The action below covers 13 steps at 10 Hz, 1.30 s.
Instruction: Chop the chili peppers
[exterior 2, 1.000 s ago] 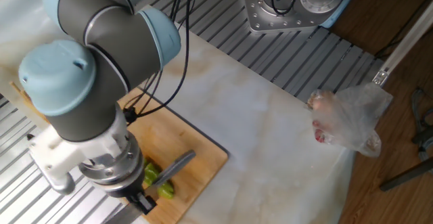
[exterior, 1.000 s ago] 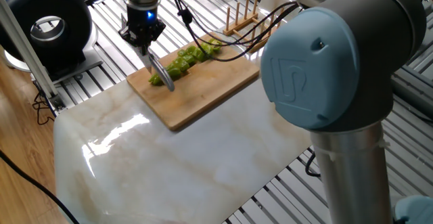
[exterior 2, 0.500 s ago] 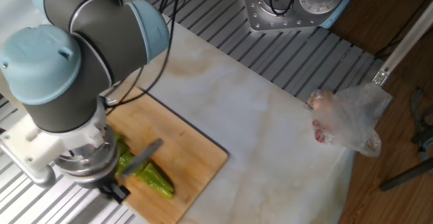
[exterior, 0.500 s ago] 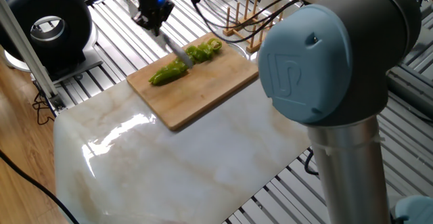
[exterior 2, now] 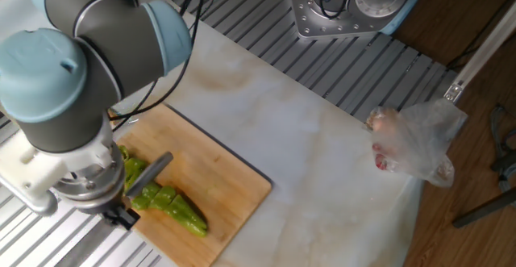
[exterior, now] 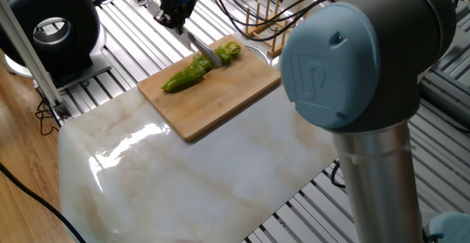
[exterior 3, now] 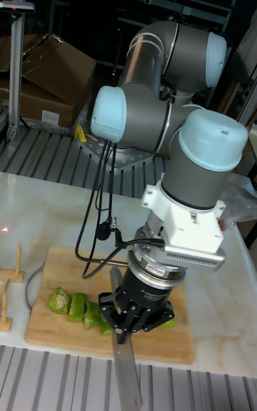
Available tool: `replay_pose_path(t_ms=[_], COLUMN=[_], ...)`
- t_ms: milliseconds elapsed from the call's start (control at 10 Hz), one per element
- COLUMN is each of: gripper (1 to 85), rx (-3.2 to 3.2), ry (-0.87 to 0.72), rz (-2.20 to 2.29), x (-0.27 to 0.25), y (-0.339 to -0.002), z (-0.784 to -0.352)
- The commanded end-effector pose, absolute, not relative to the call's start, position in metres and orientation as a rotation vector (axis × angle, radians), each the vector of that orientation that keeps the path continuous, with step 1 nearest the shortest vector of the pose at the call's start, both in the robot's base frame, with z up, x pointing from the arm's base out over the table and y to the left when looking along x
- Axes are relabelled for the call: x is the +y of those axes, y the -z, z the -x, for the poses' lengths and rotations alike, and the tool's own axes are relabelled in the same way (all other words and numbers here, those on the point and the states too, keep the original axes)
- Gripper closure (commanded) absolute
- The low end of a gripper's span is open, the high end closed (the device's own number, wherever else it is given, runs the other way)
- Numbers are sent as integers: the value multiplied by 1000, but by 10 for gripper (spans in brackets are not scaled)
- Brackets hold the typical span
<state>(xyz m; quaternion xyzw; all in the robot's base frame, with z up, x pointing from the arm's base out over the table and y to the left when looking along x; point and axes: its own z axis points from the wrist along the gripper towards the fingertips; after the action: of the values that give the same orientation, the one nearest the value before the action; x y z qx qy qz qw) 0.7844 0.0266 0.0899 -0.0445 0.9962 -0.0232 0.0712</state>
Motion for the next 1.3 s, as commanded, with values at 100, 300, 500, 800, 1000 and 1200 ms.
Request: replay_pose_path(t_ms=[100, 300, 500, 800, 1000, 1200], gripper=[843, 843, 843, 843, 843, 843], rx=[2979, 2994, 3026, 3066, 3068, 3062], ry=[12, 9, -14, -26, -5, 19], rz=[118, 86, 71, 39, 40, 48], x=[22, 22, 26, 27, 24, 20], y=[-84, -79, -80, -78, -78, -79], z=[-789, -786, -777, -766, -766, -767])
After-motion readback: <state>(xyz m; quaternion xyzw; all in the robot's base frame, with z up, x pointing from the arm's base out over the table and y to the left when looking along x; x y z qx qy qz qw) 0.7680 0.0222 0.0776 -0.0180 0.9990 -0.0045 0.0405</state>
